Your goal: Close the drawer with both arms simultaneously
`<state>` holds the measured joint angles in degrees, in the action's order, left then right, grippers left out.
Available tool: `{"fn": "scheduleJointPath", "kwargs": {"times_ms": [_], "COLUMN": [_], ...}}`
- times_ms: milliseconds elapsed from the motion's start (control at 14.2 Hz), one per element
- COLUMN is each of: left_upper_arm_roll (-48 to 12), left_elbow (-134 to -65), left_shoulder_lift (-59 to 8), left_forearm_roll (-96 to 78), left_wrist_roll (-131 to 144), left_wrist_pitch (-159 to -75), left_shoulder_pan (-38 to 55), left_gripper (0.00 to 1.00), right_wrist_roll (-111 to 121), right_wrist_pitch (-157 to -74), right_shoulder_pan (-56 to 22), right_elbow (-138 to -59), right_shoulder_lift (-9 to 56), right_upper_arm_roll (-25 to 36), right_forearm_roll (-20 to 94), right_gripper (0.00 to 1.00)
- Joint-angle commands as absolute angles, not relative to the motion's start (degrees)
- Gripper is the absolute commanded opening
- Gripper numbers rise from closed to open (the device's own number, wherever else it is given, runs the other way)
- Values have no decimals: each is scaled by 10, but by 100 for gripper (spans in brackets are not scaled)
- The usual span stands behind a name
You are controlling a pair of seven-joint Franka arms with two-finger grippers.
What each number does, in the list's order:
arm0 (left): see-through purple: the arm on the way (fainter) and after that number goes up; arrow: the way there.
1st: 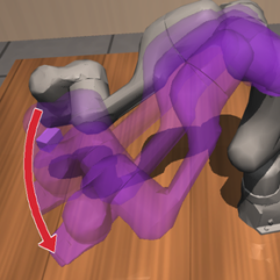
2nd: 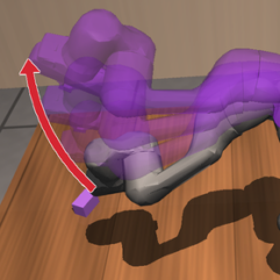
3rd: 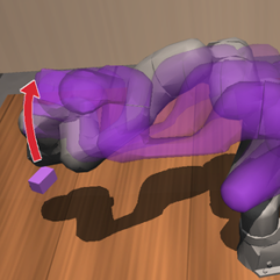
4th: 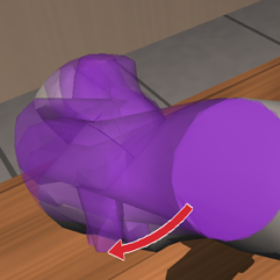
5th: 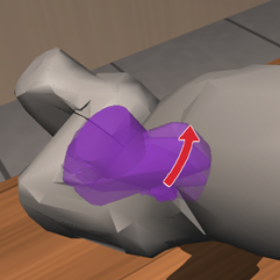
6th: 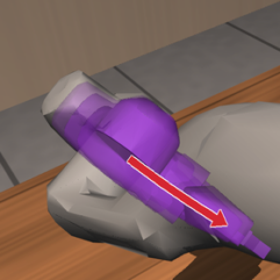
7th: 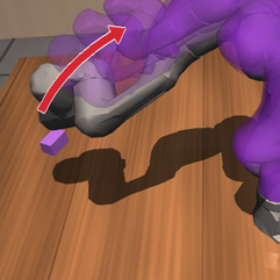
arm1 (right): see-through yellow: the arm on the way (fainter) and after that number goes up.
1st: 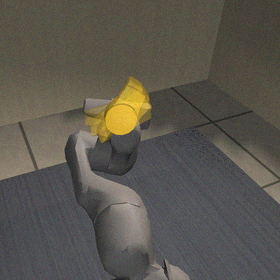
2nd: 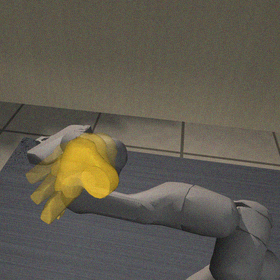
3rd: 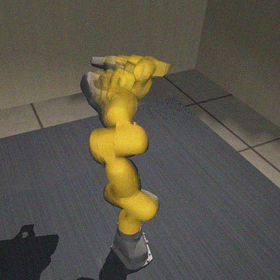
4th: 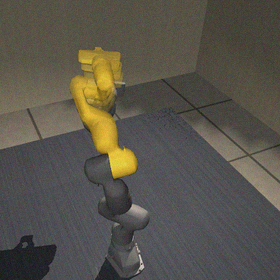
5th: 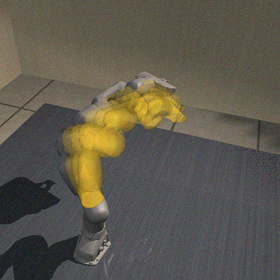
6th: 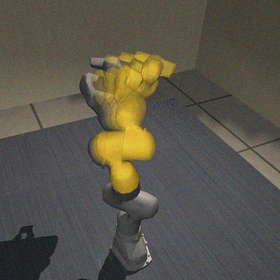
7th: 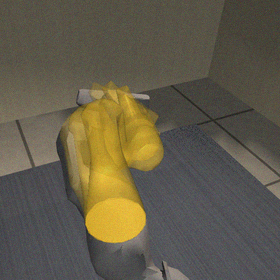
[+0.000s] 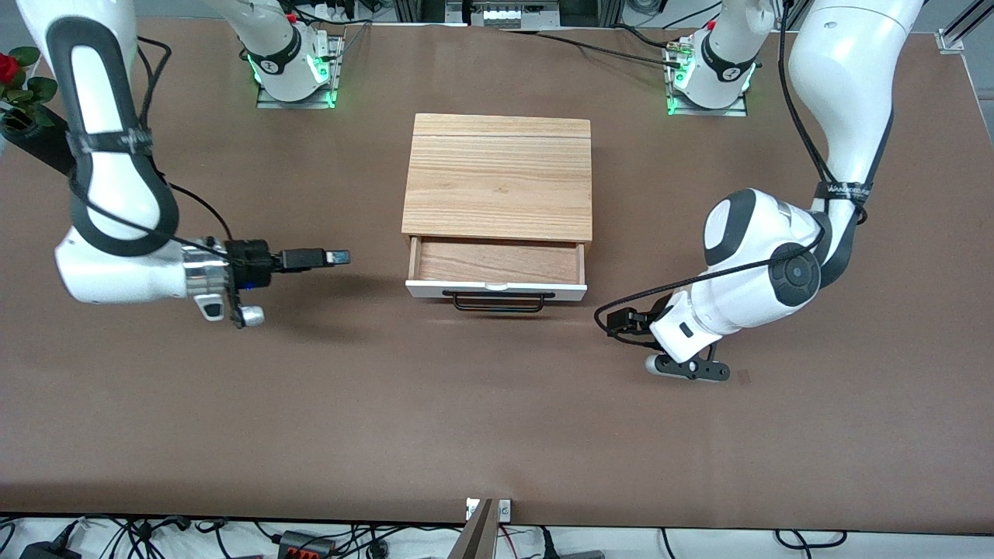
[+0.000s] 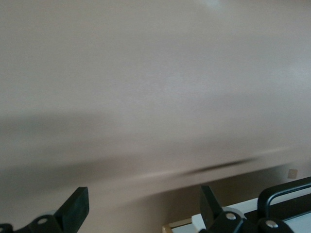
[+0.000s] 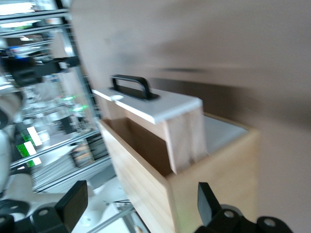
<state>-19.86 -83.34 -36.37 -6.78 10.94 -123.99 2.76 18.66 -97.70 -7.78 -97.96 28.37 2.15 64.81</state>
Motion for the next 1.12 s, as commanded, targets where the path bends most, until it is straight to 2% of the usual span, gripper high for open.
{"fn": "scheduleJointPath", "kwargs": {"times_ms": [0, 422, 633, 1055], "left_upper_arm_roll": [-225, -243, -248, -270], "left_elbow": [-813, -824, -835, -840], "left_shoulder_lift": [-388, -394, -391, -386], "left_forearm_roll": [-66, -63, -64, -64], "left_wrist_roll": [120, 120, 120, 120], "left_wrist_pitch": [-1259, -1257, -1243, -1196], "left_shoulder_pan": [33, 33, 33, 28], "left_gripper": [100, 100, 100, 100], "right_wrist_roll": [273, 494, 535, 548], "right_wrist_pitch": [-997, -1033, -1062, -1067], "right_shoulder_pan": [-101, -150, -172, -192], "right_elbow": [-967, -966, -965, -955], "right_shoulder_lift": [328, 400, 417, 436], "right_upper_arm_roll": [22, 22, 22, 23], "right_forearm_roll": [741, 930, 979, 1007], "right_gripper": [100, 100, 100, 100]}}
